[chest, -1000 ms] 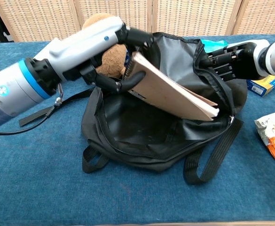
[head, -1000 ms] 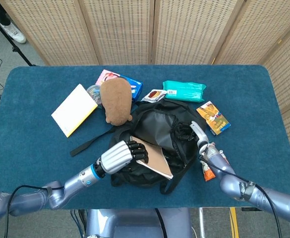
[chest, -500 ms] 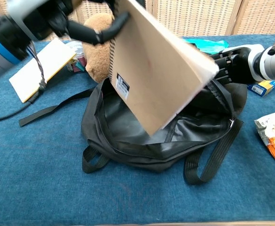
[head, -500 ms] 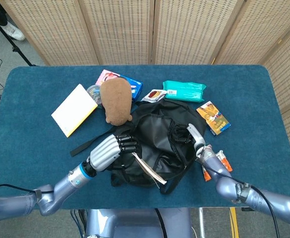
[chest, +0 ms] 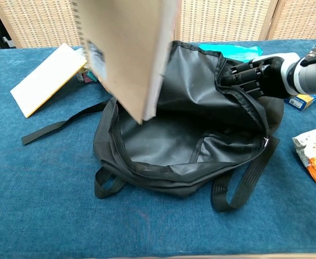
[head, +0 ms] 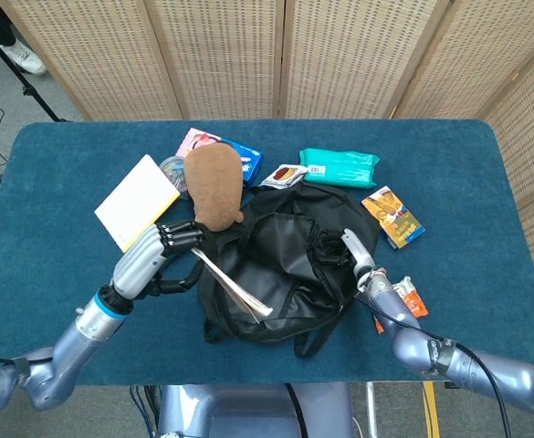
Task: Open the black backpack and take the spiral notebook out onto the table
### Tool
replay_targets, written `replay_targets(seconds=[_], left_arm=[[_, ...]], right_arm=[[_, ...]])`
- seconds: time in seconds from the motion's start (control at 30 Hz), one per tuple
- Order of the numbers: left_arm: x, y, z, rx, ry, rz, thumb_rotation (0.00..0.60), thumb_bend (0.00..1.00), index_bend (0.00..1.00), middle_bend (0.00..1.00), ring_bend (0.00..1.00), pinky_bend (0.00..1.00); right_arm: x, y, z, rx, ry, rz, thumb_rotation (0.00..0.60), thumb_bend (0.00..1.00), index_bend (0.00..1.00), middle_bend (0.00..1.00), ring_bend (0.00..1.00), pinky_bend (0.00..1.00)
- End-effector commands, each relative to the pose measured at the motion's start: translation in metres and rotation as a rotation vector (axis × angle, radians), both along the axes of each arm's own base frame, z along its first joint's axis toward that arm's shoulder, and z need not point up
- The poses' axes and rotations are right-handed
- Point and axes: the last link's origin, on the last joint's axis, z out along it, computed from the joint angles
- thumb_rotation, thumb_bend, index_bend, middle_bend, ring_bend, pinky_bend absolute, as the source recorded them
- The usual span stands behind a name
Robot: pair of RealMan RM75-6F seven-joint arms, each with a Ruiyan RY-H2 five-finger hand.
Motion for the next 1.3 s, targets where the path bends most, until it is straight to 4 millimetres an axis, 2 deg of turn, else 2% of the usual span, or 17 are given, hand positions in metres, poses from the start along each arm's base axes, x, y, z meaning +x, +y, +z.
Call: replay_targets(seconds=[0.03,0.13,0.27,0.47,0.57,0.6,0.63,0.7,0.73,0.77,0.93,1.03,1.1,1.17,1.2,1.27,1.3], left_arm=[[-0.031,-0.005,0.038,-0.243,-0.03,0.299,0.6,0.57,0.81,0.54,0.38,0.5],[-0.052,0.001,0.063,-0.295,0.036,0.482,0.6,0.57,0.82,0.54,0.38,0.5],[-0.08,0.01,0.077,-0.293,0.077,0.64,0.6,0.58,0.82,0.55,0.38,0.51],[-0.131,0.027,0.068,-0.302,0.142,0.837,0.6,0.59,0.82,0.55,0.38,0.51],[-0.144,0.033,0.06,-0.306,0.169,0.884,0.6,0.58,0.81,0.49,0.37,0.5],[-0.148,0.034,0.057,-0.309,0.176,0.9,0.6,0.57,0.77,0.42,0.33,0.49],[-0.154,0.036,0.053,-0.315,0.188,0.92,0.6,0.54,0.63,0.26,0.22,0.41],[-0.159,0.039,0.041,-0.353,0.227,0.928,0.6,0.5,0.39,0.07,0.08,0.26],[-0.161,0.041,0.039,-0.355,0.231,0.923,0.6,0.47,0.26,0.0,0.01,0.16],[-0.163,0.044,0.039,-0.335,0.22,0.916,0.6,0.44,0.2,0.0,0.0,0.11],[-0.167,0.05,0.041,-0.206,0.146,0.897,0.6,0.41,0.12,0.0,0.0,0.09],[-0.163,0.052,0.046,-0.102,0.106,0.884,0.6,0.39,0.12,0.0,0.0,0.08],[-0.162,0.052,0.057,-0.001,0.12,0.865,0.6,0.36,0.11,0.0,0.0,0.08],[-0.159,0.051,0.061,0.051,0.12,0.856,0.6,0.29,0.1,0.0,0.0,0.07],[-0.157,0.051,0.062,0.072,0.119,0.848,0.6,0.27,0.09,0.0,0.0,0.06],[-0.155,0.048,0.066,0.123,0.131,0.823,0.6,0.23,0.09,0.0,0.0,0.06],[-0.154,0.046,0.066,0.138,0.14,0.814,0.6,0.22,0.09,0.0,0.0,0.06]], right_arm=[[-0.002,0.002,-0.004,0.005,0.007,-0.001,0.6,0.81,0.68,0.6,0.5,0.48],[-0.005,0.005,-0.009,0.014,0.008,-0.003,0.6,0.81,0.68,0.6,0.5,0.48],[-0.007,0.008,-0.012,0.019,0.014,0.004,0.6,0.81,0.68,0.6,0.5,0.48],[-0.011,0.015,-0.014,0.021,0.048,0.035,0.6,0.81,0.68,0.6,0.5,0.48],[-0.013,0.017,-0.014,0.02,0.059,0.046,0.6,0.81,0.68,0.6,0.5,0.48],[-0.013,0.018,-0.014,0.02,0.062,0.049,0.6,0.81,0.68,0.6,0.5,0.48],[-0.014,0.019,-0.014,0.02,0.066,0.053,0.6,0.81,0.68,0.6,0.5,0.48],[-0.015,0.021,-0.013,0.018,0.073,0.061,0.6,0.81,0.68,0.6,0.5,0.48],[-0.016,0.022,-0.013,0.017,0.077,0.067,0.6,0.81,0.68,0.6,0.5,0.48],[-0.016,0.024,-0.012,0.017,0.08,0.074,0.6,0.81,0.68,0.6,0.5,0.48],[-0.017,0.031,-0.008,0.014,0.089,0.113,0.6,0.83,0.68,0.6,0.5,0.48],[-0.016,0.042,-0.004,0.0,0.101,0.192,0.6,0.88,0.68,0.6,0.5,0.48],[-0.018,0.057,0.0,-0.041,0.223,0.394,0.6,0.87,0.68,0.6,0.48,0.48],[-0.023,0.069,0.001,-0.076,0.297,0.555,0.6,0.8,0.67,0.55,0.44,0.45],[-0.027,0.073,0.002,-0.085,0.339,0.634,0.6,0.69,0.63,0.49,0.39,0.41],[-0.039,0.082,0.006,-0.104,0.446,0.813,0.6,0.4,0.44,0.33,0.26,0.29],[-0.043,0.084,0.008,-0.111,0.479,0.864,0.6,0.22,0.27,0.22,0.16,0.22]])
